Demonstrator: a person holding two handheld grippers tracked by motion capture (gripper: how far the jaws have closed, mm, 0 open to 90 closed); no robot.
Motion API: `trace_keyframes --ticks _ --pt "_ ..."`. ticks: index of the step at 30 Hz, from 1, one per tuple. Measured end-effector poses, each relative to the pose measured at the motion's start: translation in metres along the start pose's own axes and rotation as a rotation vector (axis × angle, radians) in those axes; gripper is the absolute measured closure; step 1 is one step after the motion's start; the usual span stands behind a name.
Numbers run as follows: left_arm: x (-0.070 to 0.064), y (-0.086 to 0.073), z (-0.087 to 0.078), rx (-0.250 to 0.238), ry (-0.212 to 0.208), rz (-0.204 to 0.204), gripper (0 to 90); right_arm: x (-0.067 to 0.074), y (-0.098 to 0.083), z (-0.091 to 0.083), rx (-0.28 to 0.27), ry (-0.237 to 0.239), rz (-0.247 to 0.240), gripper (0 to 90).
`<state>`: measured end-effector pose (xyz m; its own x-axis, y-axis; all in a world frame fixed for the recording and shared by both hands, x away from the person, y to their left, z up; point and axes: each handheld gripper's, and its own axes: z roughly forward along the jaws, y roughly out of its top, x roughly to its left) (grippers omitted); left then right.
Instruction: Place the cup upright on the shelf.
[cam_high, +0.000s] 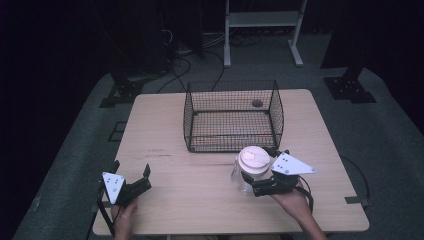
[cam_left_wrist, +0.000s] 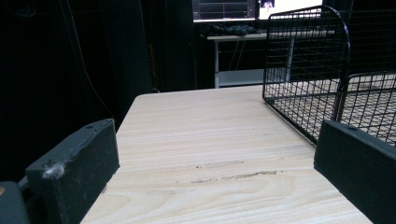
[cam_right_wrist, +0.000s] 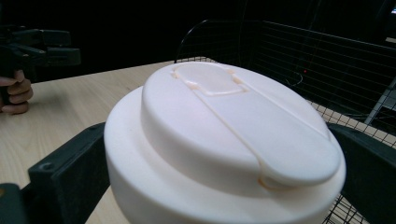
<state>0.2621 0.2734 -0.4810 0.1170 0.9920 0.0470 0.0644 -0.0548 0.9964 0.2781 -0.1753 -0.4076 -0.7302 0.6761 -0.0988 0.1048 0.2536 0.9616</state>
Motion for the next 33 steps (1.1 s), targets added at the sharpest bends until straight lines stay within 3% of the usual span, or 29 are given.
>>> trace_keyframes --ticks 13,23,33 --pt "0.000 0.000 0.000 0.000 0.000 0.000 0.0 0.000 0.001 0.001 0.008 0.014 0.006 4.1" --pt "0.000 0.000 0.000 0.000 0.001 -0.003 0.0 0.001 0.004 -0.001 0.026 -0.018 0.001 4.4" --pt "0.001 0.000 0.000 0.001 0.001 -0.003 0.0 -0.001 0.019 -0.003 0.027 -0.021 -0.017 4.4"
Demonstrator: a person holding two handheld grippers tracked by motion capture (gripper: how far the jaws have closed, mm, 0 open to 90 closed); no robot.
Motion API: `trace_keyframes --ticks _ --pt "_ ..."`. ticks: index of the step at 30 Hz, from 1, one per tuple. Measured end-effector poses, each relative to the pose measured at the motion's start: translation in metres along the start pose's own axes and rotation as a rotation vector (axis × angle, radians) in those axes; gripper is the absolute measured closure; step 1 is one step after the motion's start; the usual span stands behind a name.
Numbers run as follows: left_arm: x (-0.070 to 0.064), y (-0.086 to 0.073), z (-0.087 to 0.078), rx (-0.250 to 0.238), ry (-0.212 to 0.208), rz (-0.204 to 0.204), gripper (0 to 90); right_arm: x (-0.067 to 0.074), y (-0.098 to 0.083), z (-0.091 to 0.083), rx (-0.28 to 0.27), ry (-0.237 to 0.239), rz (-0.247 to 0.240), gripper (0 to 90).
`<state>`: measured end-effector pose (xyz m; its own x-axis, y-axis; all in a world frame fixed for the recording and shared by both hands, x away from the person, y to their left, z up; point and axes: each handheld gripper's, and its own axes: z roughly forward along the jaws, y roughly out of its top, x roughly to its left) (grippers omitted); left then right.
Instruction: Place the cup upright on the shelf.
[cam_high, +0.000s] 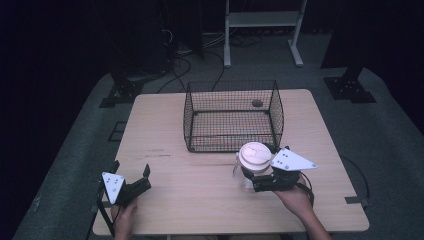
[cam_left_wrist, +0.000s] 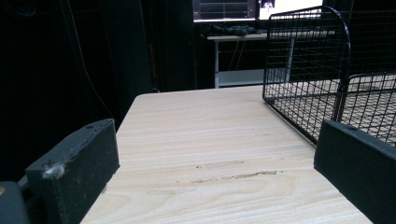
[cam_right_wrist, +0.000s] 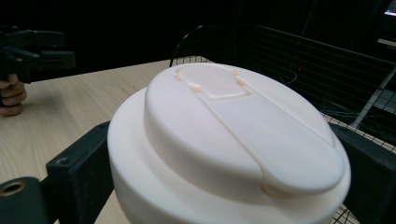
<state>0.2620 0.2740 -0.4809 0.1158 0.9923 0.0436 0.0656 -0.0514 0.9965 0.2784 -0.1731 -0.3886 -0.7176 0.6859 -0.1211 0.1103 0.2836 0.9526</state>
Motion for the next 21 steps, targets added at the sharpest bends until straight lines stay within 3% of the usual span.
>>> trace_keyframes --ticks 21 --pt "0.000 0.000 0.000 0.001 -0.001 -0.002 0.0 -0.016 0.041 0.000 -0.022 0.002 0.000 4.4"
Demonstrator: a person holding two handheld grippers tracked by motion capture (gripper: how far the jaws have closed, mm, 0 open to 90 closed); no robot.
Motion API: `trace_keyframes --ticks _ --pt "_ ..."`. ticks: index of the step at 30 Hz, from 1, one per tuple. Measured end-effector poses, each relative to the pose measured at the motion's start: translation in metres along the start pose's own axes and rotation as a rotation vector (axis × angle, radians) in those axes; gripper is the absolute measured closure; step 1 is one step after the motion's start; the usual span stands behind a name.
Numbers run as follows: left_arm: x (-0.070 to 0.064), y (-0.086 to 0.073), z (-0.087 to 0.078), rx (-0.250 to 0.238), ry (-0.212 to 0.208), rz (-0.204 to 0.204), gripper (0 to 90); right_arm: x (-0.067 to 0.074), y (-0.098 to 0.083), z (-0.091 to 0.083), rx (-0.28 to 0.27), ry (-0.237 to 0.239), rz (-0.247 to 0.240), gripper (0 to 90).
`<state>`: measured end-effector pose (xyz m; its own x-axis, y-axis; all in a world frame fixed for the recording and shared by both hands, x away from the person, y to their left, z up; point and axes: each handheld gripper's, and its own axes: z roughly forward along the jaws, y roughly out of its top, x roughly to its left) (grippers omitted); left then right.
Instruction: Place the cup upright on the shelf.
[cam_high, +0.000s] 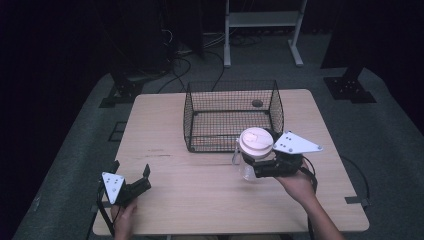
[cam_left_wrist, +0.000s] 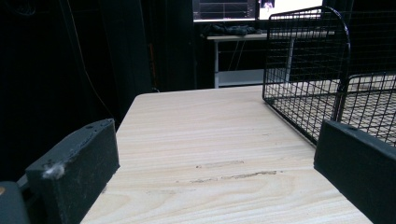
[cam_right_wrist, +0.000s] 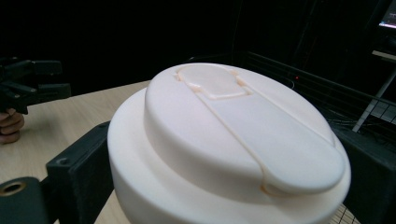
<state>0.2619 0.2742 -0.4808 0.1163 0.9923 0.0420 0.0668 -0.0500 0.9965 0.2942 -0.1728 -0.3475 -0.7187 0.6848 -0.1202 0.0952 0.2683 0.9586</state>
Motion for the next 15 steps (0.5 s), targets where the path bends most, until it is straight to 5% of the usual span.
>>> trace_keyframes --ticks 15 --pt "0.000 0.000 0.000 0.000 0.000 -0.002 0.0 -0.011 0.026 0.008 -0.003 -0.005 -0.007 4.4"
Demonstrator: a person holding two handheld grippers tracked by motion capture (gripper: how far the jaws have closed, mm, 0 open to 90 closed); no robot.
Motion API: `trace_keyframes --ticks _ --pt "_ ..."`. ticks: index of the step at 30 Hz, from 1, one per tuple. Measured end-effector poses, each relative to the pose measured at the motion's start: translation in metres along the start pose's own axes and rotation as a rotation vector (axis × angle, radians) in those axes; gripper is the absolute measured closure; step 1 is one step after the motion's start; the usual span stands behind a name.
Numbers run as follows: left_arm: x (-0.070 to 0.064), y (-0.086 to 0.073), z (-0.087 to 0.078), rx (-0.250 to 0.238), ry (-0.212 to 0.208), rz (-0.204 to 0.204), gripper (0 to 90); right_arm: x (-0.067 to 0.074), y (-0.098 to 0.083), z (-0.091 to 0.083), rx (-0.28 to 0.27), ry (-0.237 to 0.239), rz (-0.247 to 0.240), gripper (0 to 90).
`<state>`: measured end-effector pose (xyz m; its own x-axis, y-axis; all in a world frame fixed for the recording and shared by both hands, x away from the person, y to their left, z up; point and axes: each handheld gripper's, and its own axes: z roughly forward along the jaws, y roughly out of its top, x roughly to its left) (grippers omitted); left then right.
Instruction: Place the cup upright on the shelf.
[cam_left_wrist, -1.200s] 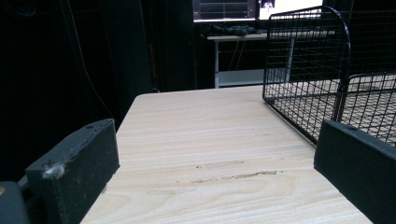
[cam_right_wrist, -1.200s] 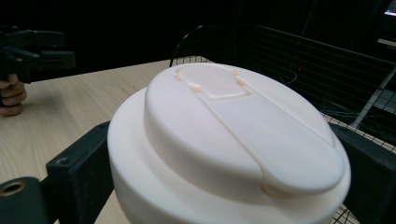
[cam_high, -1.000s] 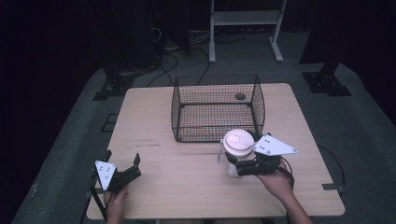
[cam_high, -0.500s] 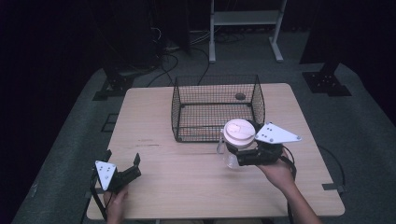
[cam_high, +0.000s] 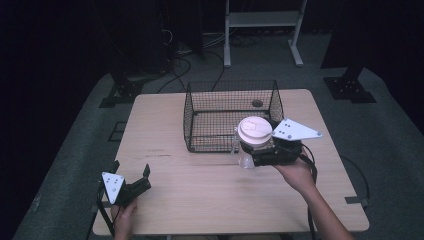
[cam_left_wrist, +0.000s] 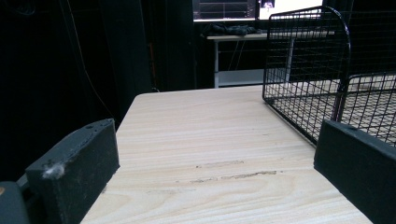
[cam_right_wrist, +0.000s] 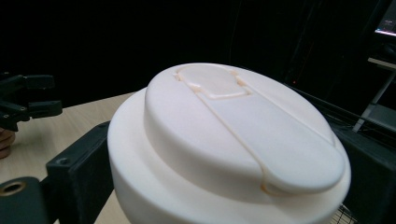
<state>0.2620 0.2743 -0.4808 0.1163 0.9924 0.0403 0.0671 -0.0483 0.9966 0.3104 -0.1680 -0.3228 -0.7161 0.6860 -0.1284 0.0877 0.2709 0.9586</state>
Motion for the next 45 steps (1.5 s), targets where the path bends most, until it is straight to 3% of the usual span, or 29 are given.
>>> trace_keyframes --ticks 32,45 --pt "0.001 0.000 0.000 0.000 -0.003 -0.002 0.0 -0.015 0.044 0.028 0.001 -0.001 -0.026 4.4" --pt "0.001 0.000 0.000 -0.002 -0.004 -0.004 0.0 -0.028 0.062 0.050 -0.002 -0.016 -0.023 4.4"
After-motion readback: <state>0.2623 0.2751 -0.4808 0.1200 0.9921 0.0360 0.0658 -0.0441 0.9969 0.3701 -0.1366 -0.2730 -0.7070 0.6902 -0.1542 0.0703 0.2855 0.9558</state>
